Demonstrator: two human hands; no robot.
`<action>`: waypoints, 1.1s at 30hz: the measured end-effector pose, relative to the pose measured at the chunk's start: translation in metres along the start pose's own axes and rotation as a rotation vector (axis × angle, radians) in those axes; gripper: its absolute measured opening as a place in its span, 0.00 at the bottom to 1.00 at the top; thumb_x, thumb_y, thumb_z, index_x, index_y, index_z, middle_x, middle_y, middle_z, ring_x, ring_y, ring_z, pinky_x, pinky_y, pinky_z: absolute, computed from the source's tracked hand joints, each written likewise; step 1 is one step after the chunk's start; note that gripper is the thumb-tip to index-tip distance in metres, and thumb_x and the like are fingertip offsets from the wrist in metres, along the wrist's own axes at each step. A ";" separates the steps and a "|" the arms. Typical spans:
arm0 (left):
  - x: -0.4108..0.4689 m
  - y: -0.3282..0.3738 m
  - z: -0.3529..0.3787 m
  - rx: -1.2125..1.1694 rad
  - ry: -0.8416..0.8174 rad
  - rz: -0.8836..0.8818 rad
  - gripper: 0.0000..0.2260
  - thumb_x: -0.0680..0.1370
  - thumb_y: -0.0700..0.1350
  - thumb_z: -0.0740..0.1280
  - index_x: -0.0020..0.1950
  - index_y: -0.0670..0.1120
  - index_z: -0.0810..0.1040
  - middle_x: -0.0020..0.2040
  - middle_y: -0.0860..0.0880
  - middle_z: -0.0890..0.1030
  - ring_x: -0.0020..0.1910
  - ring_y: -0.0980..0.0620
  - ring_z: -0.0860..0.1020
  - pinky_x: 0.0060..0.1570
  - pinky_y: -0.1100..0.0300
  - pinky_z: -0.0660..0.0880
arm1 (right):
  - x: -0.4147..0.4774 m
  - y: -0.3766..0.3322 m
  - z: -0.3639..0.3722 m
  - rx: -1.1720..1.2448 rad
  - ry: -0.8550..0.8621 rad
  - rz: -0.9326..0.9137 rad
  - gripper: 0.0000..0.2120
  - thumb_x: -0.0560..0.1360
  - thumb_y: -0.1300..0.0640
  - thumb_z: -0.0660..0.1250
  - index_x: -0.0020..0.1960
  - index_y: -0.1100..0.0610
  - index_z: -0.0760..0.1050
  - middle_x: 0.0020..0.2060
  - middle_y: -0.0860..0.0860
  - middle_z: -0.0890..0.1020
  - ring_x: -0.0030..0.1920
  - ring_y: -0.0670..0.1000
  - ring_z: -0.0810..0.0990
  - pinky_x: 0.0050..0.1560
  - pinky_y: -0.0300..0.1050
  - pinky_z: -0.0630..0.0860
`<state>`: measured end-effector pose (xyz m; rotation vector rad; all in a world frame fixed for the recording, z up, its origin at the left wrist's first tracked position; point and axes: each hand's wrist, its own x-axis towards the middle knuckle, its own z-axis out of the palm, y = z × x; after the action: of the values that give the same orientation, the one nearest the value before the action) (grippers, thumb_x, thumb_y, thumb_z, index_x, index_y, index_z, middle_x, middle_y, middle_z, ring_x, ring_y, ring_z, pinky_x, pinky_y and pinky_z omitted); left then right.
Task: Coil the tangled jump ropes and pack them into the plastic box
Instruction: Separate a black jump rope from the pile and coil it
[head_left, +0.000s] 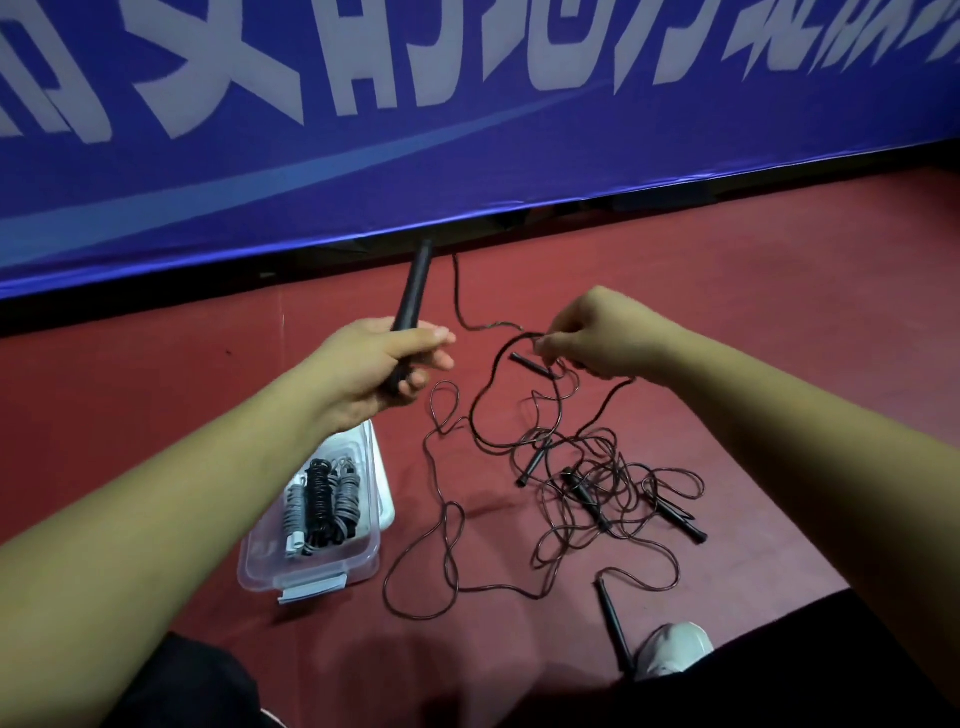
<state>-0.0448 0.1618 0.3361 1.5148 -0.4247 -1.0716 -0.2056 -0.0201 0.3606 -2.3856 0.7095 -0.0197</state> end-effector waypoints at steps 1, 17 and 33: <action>-0.002 -0.001 0.006 0.032 -0.006 0.087 0.04 0.77 0.40 0.69 0.51 0.42 0.81 0.42 0.46 0.83 0.27 0.55 0.73 0.23 0.68 0.65 | -0.003 -0.007 0.003 -0.006 -0.052 -0.034 0.10 0.78 0.53 0.69 0.42 0.57 0.84 0.23 0.46 0.73 0.20 0.43 0.67 0.22 0.34 0.65; 0.017 0.024 -0.022 -0.138 0.180 0.231 0.11 0.79 0.40 0.67 0.39 0.48 0.69 0.26 0.52 0.68 0.19 0.59 0.61 0.19 0.69 0.56 | 0.003 0.063 -0.005 0.044 -0.219 0.050 0.09 0.80 0.55 0.67 0.46 0.59 0.81 0.42 0.58 0.85 0.42 0.51 0.79 0.53 0.51 0.75; 0.003 0.008 0.013 0.422 -0.019 0.277 0.07 0.78 0.45 0.70 0.55 0.47 0.82 0.43 0.47 0.84 0.28 0.52 0.78 0.24 0.66 0.63 | -0.005 -0.015 0.011 0.121 -0.096 -0.248 0.08 0.79 0.56 0.67 0.46 0.57 0.84 0.24 0.47 0.73 0.24 0.44 0.69 0.27 0.36 0.67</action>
<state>-0.0511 0.1499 0.3430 1.7496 -0.8895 -0.8084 -0.2004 -0.0020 0.3617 -2.3262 0.3551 -0.0504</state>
